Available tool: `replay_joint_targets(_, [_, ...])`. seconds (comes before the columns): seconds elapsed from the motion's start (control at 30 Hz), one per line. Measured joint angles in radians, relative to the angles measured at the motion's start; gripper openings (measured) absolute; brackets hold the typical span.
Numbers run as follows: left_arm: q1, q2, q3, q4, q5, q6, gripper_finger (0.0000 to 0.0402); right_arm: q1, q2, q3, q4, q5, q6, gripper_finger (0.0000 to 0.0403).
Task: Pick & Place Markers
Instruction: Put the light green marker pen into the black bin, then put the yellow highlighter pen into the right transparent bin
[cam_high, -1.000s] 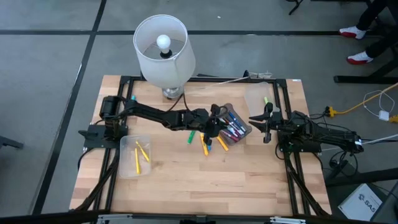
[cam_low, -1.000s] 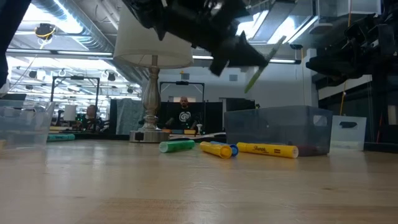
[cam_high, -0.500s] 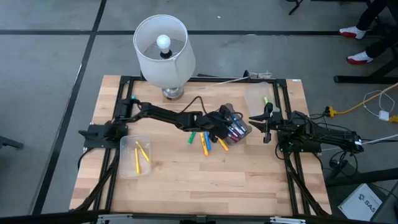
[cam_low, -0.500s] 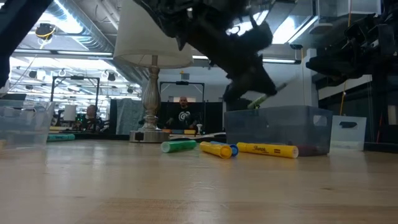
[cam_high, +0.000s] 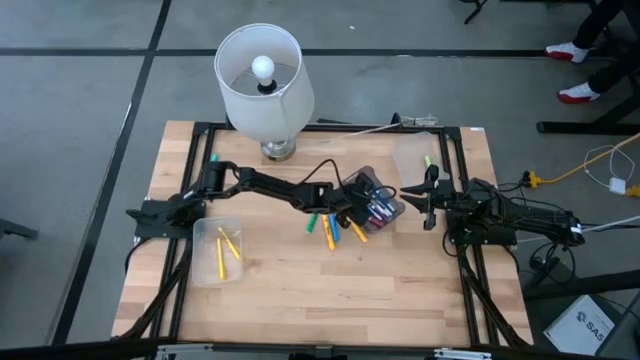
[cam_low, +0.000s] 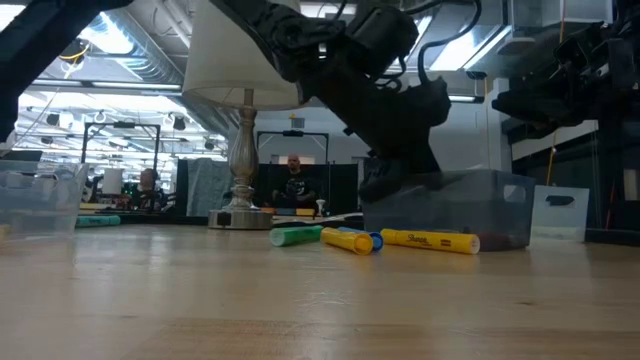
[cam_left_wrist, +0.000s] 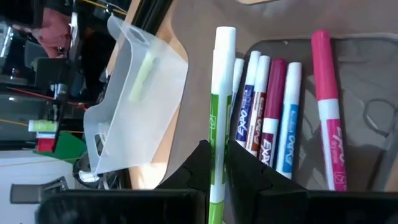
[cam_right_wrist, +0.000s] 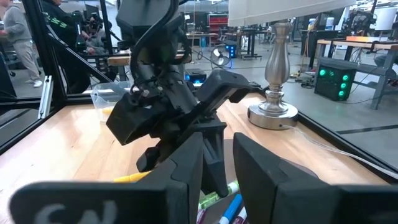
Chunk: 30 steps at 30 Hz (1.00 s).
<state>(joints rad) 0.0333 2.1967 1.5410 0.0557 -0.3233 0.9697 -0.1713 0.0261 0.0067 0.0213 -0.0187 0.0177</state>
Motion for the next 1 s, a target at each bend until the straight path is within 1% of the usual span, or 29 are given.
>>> replay_joint_targets(0.23, [0.002,-0.003,-0.002,0.04,-0.017,-0.004,0.0029,0.0,0.0,0.0,0.0,0.0,0.0,0.009])
replay_joint_targets(0.4, [0.002,-0.003,-0.002,0.049,-0.024,-0.005,0.0054,0.0,0.0,0.0,0.0,0.0,0.0,0.0091])
replay_joint_targets(0.67, [-0.001,-0.004,-0.002,0.049,-0.086,-0.023,0.0095,0.0,0.0,0.0,0.0,0.0,0.0,0.009])
replay_joint_targets(0.77, [-0.01,-0.004,-0.002,0.049,-0.13,-0.041,0.0105,0.0,0.0,0.0,0.0,0.0,0.0,0.009])
replay_joint_targets(1.0, [-0.066,-0.01,-0.002,0.054,-0.316,-0.038,0.011,0.0,0.0,0.0,0.0,0.0,0.0,0.009])
